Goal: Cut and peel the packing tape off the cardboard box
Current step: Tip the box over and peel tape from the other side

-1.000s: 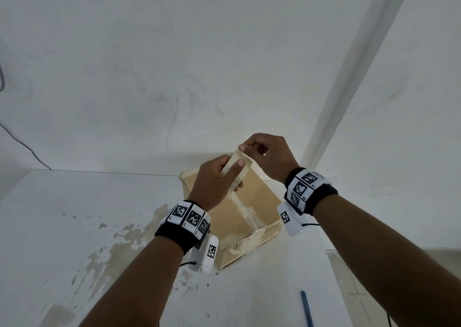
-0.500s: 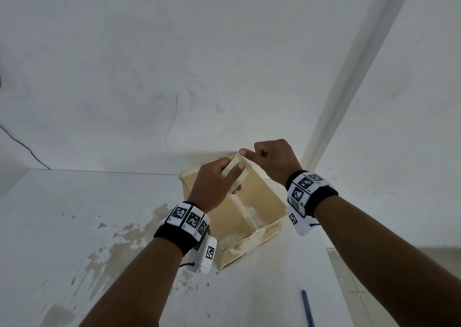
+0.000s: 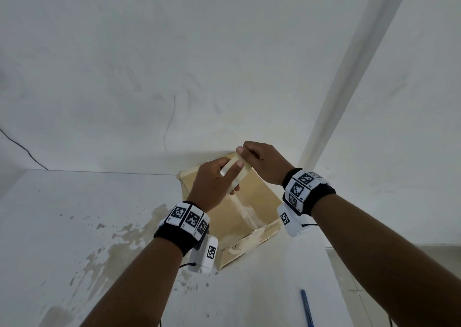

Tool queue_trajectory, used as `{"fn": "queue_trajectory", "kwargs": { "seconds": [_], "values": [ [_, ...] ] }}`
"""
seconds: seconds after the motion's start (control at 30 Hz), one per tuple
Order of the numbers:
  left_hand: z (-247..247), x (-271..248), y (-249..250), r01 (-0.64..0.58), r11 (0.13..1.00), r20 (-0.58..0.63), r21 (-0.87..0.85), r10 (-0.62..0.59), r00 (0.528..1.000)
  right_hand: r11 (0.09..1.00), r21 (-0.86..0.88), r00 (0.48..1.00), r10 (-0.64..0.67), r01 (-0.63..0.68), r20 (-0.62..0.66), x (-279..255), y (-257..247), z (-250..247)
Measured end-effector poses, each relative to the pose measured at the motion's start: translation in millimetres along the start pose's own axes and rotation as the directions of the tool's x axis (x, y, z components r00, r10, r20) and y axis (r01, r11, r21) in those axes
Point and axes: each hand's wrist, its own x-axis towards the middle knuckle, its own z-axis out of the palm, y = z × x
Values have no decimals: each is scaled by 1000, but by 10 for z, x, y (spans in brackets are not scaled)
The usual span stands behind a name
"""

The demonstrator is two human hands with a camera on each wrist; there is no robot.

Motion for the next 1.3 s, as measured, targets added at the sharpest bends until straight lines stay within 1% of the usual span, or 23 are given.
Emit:
{"fn": "queue_trajectory", "kwargs": {
  "seconds": [0.07, 0.17, 0.23, 0.37, 0.43, 0.53, 0.6, 0.63, 0.67, 0.7, 0.73, 0.77, 0.8, 0.83, 0.93, 1.03, 1.13, 1.23, 1.3],
  "values": [
    [-1, -8, -16, 5, 1000, 2, 3, -5, 1000, 999, -18, 998, -50, 49, -41, 2, 0, 1],
    [0, -12, -44, 10, 999, 8, 33, -10, 1000, 997, -30, 991, -71, 68, -111, 0, 30, 0],
    [1, -24, -59, 8, 998, 9, 65, -8, 1000, 997, -28, 989, -73, 70, -127, -11, 58, -5],
    [4, -21, -89, -11, 996, 6, 83, 11, 1000, 991, -106, 985, -93, 78, -143, -68, 75, 3],
    [15, -20, -77, -18, 998, -8, 63, 18, 1000, 994, -99, 988, -58, 44, -144, -85, 72, 16],
    [21, -10, -6, -33, 999, -33, 35, 34, 999, 998, 14, 984, 57, -55, -167, -97, 39, -16],
    [15, 24, 29, 24, 1000, -109, 18, -22, 994, 983, 127, 969, 159, -136, -187, -104, 27, -71],
    [3, 58, 31, 79, 995, -150, -55, -87, 985, 968, 194, 964, 195, -159, -183, -111, 23, -92],
    [-12, 95, 29, 144, 972, -164, -187, -176, 971, 950, 260, 962, 218, -171, -165, -124, 14, -108],
    [-21, 120, 42, 203, 915, -149, -349, -268, 952, 938, 302, 964, 224, -173, -143, -135, 11, -105],
    [-26, 127, 88, 244, 825, -104, -510, -341, 934, 936, 313, 969, 212, -163, -127, -152, 4, -91],
    [-29, 137, 120, 257, 722, -54, -643, -378, 924, 941, 306, 977, 183, -142, -111, -176, -12, -66],
    [-27, 147, 155, 257, 630, -13, -733, -391, 920, 947, 301, 984, 150, -114, -99, -202, -31, -29],
    [-20, 157, 182, 253, 561, 20, -788, -387, 922, 947, 311, 988, 117, -81, -99, -229, -52, 12],
    [22, 179, 202, 254, 455, 80, -854, -367, 927, 922, 387, 988, 42, 19, -150, -301, -145, 96],
    [58, 176, 158, 256, 378, 105, -890, -376, 921, 894, 448, 977, 92, 4, -192, -326, -223, 150],
    [92, 168, 99, 250, 315, 120, -916, -378, 918, 865, 501, 971, 145, -30, -191, -353, -233, 169],
    [103, 152, 57, 246, 287, 127, -926, -377, 918, 828, 559, 973, 155, -34, -170, -385, -191, 190],
    [112, 149, 40, 246, 314, 122, -917, -366, 923, 800, 599, 971, 171, -38, -168, -409, -152, 207]
  ]
}}
